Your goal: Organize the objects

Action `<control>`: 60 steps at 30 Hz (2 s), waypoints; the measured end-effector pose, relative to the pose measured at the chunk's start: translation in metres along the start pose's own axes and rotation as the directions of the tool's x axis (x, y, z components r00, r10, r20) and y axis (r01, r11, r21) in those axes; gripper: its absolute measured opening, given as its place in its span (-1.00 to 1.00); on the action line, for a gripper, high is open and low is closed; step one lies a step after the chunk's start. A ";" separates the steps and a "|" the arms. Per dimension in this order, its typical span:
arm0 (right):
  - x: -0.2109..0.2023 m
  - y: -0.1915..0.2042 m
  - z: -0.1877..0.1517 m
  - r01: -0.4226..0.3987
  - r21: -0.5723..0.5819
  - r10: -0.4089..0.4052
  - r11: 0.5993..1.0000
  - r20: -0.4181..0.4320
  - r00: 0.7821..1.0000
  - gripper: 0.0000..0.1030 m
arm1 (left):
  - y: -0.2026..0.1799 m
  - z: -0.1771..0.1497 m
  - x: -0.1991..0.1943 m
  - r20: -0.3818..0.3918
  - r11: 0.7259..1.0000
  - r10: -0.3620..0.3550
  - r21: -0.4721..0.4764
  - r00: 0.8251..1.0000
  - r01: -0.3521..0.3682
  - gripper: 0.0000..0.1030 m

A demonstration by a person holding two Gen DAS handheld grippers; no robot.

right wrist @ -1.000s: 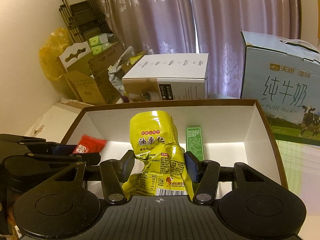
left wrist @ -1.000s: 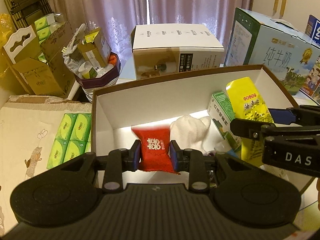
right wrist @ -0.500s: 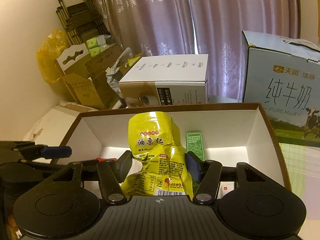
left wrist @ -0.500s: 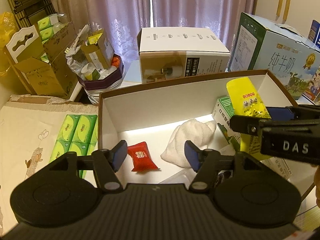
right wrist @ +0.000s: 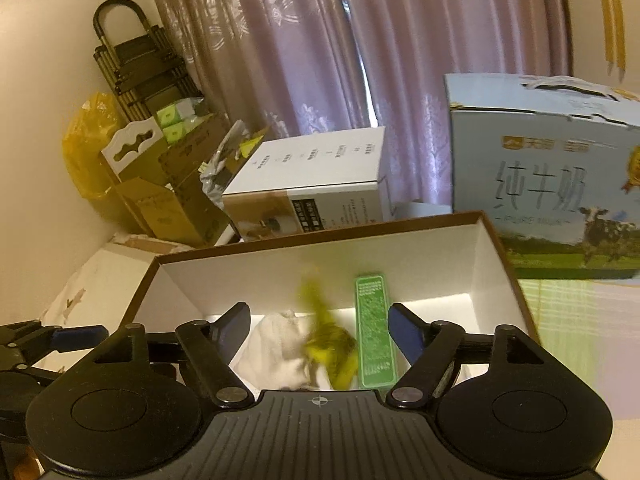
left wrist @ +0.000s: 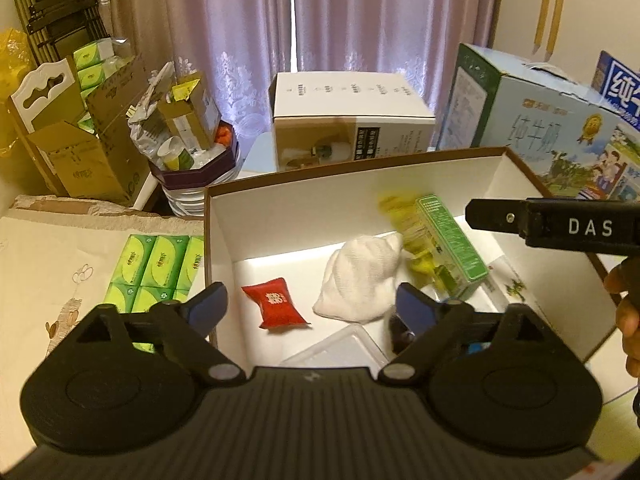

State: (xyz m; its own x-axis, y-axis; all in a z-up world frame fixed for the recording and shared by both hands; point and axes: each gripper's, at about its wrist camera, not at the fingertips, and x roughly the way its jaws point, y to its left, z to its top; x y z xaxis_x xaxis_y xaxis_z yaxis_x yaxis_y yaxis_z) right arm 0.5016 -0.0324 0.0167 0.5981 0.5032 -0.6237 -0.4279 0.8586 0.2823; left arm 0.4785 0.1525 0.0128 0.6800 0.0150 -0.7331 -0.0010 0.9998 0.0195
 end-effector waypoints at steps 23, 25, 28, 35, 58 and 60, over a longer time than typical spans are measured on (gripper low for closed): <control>-0.101 0.001 -0.046 0.127 0.074 -0.127 0.989 -0.006 0.992 0.50 | -0.033 -0.025 -0.085 0.102 0.998 -0.056 0.036 0.993 0.053 0.98; -0.111 0.003 -0.052 0.135 0.087 -0.135 0.987 -0.002 0.991 0.51 | -0.034 -0.030 -0.092 0.108 0.998 -0.049 0.046 0.993 0.044 0.99; -0.126 0.009 -0.062 0.141 0.097 -0.143 0.985 0.006 0.990 0.51 | -0.036 -0.038 -0.103 0.125 0.997 -0.031 0.073 0.992 0.022 0.99; -0.161 0.027 -0.085 0.150 0.082 -0.153 0.985 0.037 0.987 0.51 | -0.033 -0.065 -0.138 0.155 0.996 -0.051 0.077 0.987 0.039 0.98; -0.270 0.024 -0.166 0.046 -0.043 -0.046 0.998 -0.004 0.999 0.51 | -0.075 -0.176 -0.244 0.079 0.998 0.020 -0.059 0.997 -0.015 0.98; -0.279 0.021 -0.174 0.038 -0.047 -0.038 0.998 -0.014 0.999 0.51 | -0.084 -0.184 -0.251 0.074 0.998 0.021 -0.063 0.997 -0.017 0.98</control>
State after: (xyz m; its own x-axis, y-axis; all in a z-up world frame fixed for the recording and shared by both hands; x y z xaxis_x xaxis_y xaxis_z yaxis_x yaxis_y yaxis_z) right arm 0.2075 -0.1722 0.0697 0.6049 0.4685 -0.6439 -0.4363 0.8714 0.2242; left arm 0.1732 0.0676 0.0700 0.7322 0.0354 -0.6802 -0.0585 0.9982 -0.0110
